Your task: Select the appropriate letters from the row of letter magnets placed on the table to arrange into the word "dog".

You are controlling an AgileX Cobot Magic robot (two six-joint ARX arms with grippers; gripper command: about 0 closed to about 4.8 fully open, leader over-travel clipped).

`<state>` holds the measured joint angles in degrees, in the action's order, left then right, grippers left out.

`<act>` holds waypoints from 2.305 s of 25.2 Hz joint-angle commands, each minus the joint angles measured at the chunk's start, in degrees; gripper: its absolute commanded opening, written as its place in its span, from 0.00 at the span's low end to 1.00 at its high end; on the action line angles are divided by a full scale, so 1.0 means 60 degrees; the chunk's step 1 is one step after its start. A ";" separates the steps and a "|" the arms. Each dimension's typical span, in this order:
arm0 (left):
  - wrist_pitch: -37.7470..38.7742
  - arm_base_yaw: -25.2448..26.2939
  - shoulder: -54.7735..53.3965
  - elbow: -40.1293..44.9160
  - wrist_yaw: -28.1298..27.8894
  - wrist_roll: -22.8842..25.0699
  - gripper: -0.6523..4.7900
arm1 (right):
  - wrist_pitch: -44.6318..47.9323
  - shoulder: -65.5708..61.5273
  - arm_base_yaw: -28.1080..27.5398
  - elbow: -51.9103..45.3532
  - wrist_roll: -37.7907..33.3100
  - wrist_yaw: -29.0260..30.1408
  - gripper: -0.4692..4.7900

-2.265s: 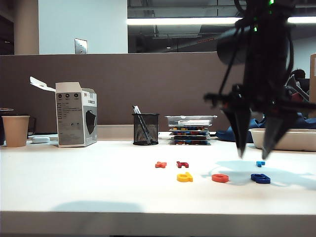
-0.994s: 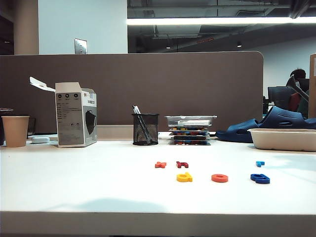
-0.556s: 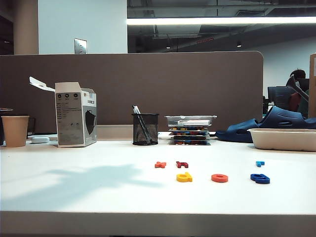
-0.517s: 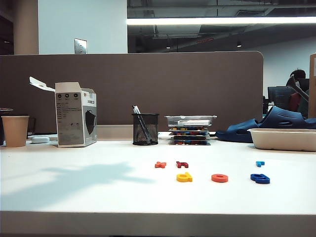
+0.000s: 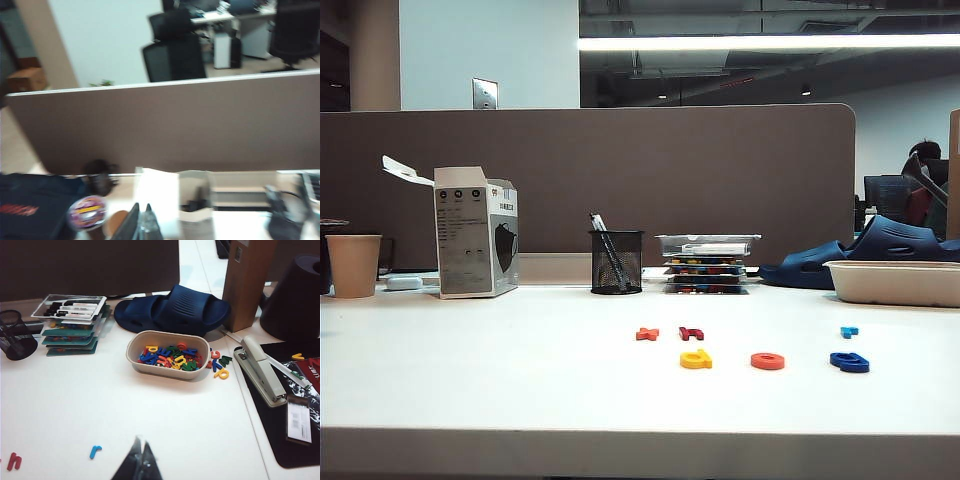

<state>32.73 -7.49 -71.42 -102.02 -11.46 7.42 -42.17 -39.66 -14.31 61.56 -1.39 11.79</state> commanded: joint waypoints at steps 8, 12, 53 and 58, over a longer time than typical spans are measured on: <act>0.1443 0.1515 0.2546 0.1974 0.1024 -0.0131 0.11 | 0.1300 0.2393 0.0055 -0.2772 -0.0015 0.0612 0.07; 0.1279 0.1512 0.3942 0.3650 0.1075 -0.0474 0.11 | 0.1395 0.2907 0.0058 -0.3446 -0.0015 0.0619 0.07; -0.6575 0.1490 1.1883 1.6932 0.2379 -0.1577 0.11 | 0.8222 0.4747 0.0131 -1.0222 0.0240 0.0525 0.07; -0.6011 0.1490 1.1883 1.6935 0.2379 -0.1880 0.11 | 0.8174 0.4747 0.0142 -1.0251 0.0240 -0.0127 0.07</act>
<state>-4.19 1.41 -0.10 -0.16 2.44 -3.44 6.13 -11.18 -13.45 0.32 -0.08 12.27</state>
